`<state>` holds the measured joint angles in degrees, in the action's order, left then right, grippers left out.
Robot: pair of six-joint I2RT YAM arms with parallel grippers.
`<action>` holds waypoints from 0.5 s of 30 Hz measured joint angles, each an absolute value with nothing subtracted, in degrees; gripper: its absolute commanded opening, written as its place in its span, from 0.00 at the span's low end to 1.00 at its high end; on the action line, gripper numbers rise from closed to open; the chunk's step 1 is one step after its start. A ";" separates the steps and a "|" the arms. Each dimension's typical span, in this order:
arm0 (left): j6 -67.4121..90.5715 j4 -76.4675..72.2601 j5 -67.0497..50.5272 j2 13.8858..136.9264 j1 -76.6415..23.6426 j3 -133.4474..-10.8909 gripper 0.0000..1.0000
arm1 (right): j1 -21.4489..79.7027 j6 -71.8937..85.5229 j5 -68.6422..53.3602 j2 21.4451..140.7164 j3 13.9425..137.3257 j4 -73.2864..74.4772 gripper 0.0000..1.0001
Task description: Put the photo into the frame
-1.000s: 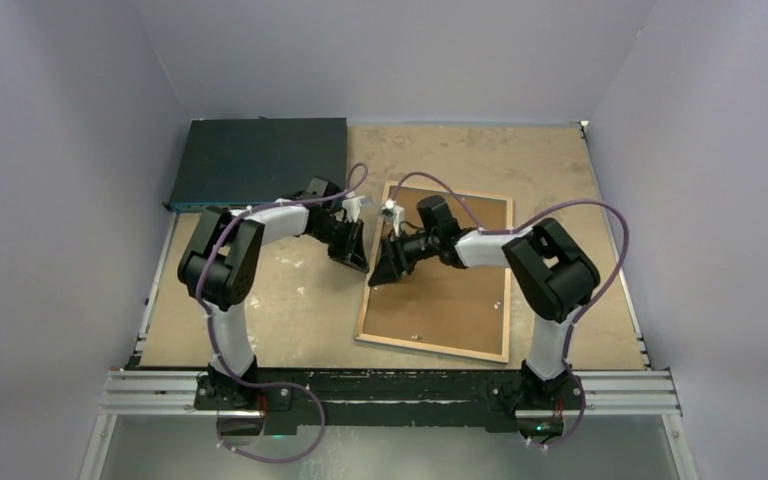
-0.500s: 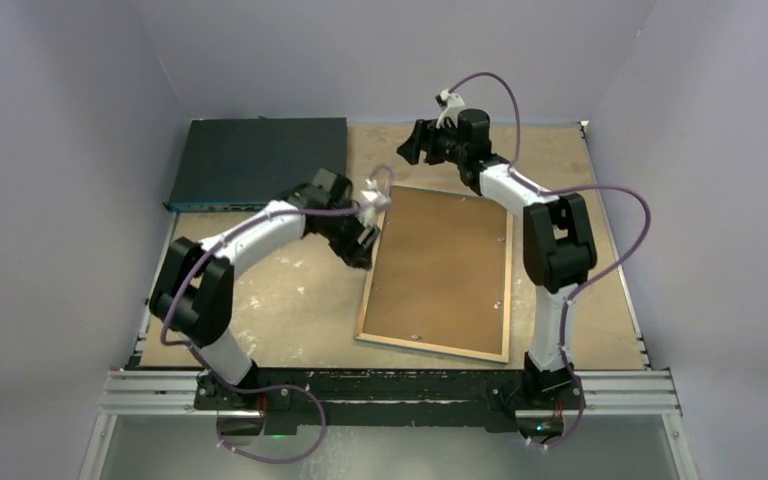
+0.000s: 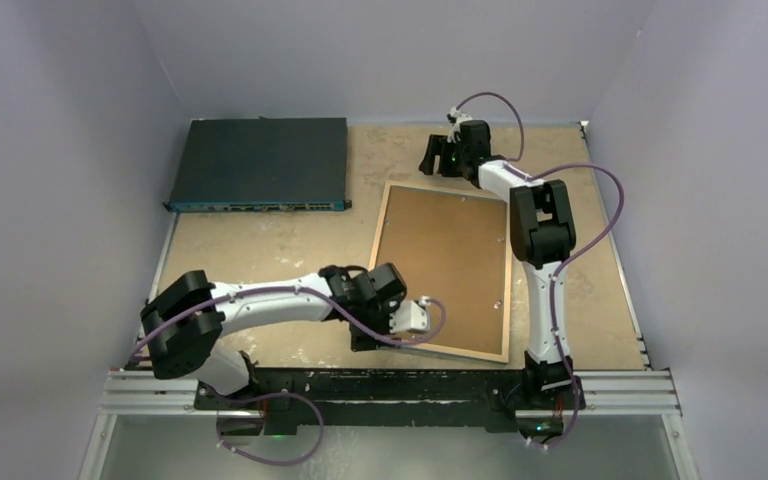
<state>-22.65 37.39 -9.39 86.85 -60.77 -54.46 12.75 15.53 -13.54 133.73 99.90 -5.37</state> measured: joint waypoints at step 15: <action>-24.80 27.29 12.43 87.83 -60.45 -48.95 0.65 | 10.31 15.73 -8.78 121.10 80.75 -10.15 0.72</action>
<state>-24.80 27.29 12.43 87.83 -60.45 -48.95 10.31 15.73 -8.78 121.10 80.75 -10.15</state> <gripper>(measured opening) 0.664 0.733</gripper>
